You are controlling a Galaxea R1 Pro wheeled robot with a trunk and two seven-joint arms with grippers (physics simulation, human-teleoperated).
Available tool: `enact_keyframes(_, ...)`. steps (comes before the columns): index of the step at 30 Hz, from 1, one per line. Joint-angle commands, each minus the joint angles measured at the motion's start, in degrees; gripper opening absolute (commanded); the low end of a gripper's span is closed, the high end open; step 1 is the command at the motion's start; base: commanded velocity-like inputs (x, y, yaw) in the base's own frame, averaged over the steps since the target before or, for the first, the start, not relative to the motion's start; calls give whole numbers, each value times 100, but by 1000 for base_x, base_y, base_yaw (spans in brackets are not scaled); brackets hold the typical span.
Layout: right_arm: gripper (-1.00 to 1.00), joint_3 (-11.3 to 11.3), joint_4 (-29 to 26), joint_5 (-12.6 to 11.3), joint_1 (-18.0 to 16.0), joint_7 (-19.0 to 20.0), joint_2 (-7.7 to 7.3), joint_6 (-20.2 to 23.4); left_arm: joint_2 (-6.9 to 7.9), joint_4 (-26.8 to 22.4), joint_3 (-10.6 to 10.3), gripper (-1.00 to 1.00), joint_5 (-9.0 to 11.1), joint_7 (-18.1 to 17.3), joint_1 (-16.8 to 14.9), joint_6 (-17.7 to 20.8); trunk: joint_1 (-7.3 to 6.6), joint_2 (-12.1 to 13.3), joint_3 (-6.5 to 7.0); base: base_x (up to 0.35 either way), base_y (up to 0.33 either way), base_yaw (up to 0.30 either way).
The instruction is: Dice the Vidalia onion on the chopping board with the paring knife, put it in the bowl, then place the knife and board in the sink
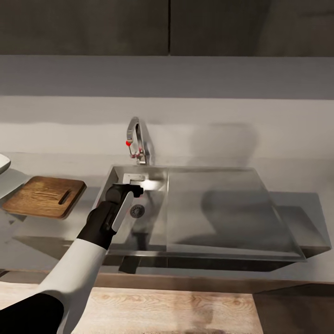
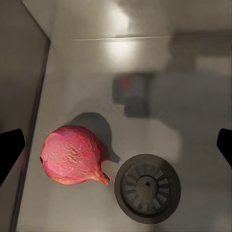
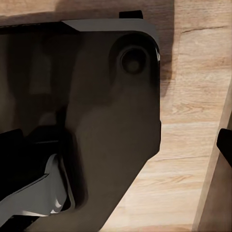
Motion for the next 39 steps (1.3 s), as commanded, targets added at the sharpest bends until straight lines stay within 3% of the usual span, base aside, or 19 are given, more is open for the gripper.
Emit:
enact_keyframes(1,100,49,3,-52,-3,-19,2,-19,2,-3,-8,100,60,56,-5,14,2,-9,-17,0,0,0)
enact_keyframes(39,100,49,6,-51,-3,-31,16,-26,2,-19,-8,100,60,56,-5,14,2,-9,-359,20,0,87)
